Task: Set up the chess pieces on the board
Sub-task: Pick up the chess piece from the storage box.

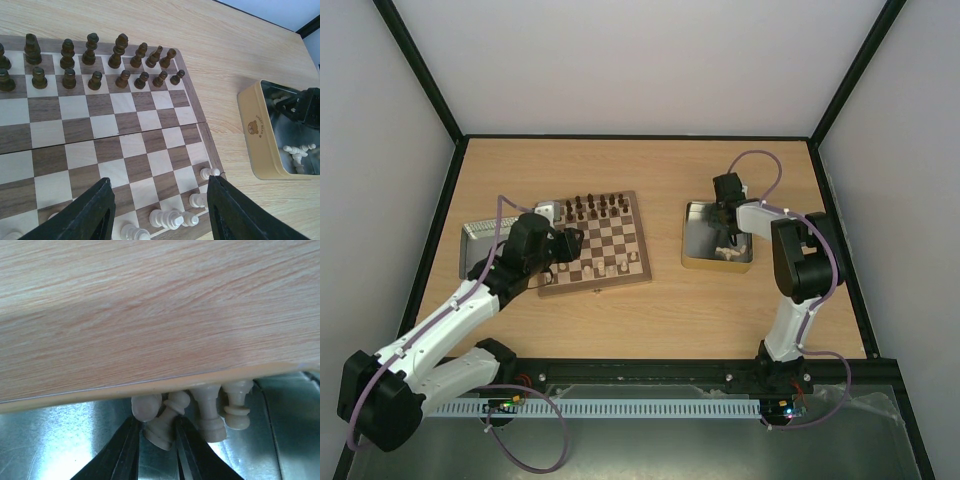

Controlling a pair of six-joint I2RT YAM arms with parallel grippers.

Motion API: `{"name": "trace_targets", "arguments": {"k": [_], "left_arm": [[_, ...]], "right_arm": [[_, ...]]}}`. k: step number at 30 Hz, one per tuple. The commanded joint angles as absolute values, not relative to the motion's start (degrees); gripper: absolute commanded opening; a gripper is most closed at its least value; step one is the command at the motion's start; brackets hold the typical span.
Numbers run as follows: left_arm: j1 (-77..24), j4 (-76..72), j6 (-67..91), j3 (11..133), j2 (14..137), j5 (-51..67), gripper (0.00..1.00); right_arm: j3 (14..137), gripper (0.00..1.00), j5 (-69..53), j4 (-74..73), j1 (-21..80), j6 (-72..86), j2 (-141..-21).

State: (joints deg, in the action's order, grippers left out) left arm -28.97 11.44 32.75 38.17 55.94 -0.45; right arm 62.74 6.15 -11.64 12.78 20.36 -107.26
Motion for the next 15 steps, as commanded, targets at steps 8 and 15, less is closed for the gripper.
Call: {"name": "trace_targets", "arguments": {"k": [8,15], "left_arm": [[-28.8,10.7,32.4,37.7,55.7,0.0,0.53],[-28.8,10.2,33.2,37.7,55.9,0.7,0.53]], "right_arm": [[61.0,0.12,8.2,-12.8,12.5,23.0,-107.1],[57.2,0.11,4.1,-12.7,12.6,24.0,-99.2]]}}
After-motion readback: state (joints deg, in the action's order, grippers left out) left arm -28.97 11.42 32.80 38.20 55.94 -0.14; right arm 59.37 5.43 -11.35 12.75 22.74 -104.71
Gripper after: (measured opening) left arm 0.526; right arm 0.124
